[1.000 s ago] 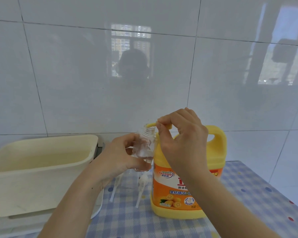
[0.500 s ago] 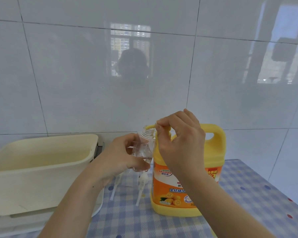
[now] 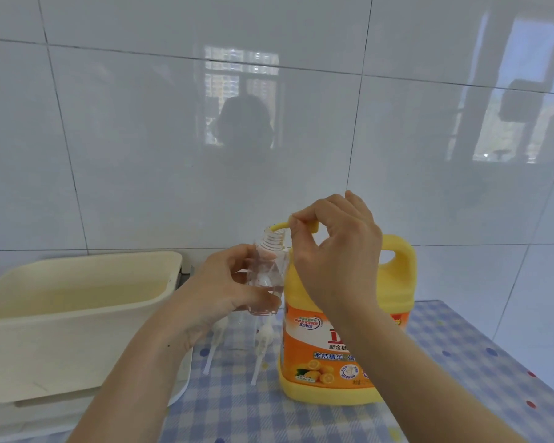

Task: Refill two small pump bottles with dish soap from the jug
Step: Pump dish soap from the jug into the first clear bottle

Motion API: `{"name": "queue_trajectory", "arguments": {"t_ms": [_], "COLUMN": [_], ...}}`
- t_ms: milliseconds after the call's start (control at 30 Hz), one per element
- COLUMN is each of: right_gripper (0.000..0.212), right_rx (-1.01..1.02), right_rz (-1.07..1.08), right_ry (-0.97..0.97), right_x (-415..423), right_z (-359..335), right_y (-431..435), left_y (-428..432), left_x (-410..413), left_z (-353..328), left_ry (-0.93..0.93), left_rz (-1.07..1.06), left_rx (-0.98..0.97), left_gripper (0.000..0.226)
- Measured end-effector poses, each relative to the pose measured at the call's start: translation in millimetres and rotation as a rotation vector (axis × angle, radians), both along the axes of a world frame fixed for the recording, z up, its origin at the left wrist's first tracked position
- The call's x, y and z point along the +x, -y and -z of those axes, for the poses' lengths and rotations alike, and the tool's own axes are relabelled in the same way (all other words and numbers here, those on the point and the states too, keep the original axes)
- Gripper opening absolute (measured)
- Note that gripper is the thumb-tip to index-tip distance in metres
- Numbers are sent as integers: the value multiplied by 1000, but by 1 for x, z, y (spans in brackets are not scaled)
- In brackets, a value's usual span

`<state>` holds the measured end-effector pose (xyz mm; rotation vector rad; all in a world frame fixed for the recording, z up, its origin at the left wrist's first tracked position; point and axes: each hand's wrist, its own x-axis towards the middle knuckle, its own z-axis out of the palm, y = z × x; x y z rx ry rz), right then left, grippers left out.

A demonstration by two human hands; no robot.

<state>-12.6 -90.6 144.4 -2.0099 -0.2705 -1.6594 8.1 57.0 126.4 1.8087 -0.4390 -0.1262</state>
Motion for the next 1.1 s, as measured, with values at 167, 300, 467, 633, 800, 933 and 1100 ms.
{"name": "queue_trajectory", "arguments": {"t_ms": [167, 300, 467, 633, 800, 933, 1100], "right_gripper": [14, 14, 14, 14, 14, 12, 12], "right_rx": [-26, -24, -29, -31, -45, -55, -68], "right_rz": [31, 32, 20, 2, -6, -3, -8], "right_ry": [-38, -70, -70, -25, 19, 20, 7], "right_x": [0, 0, 0, 1, 4, 6, 5], "right_z": [-11, -12, -12, -8, 0, 8, 18], "right_y": [2, 2, 4, 5, 7, 8, 7], "left_y": [0, -1, -1, 0, -1, 0, 0], "left_x": [-2, -1, 0, 1, 3, 3, 3], "left_z": [-2, -1, 0, 0, 0, 3, 5], "left_ry": [27, 44, 55, 68, 68, 61, 26], "left_rz": [-4, -15, -40, -57, -74, -72, -68], "left_rx": [-39, -46, -35, -23, 0, 20, 32], "left_gripper": [56, 54, 56, 55, 63, 61, 59]}}
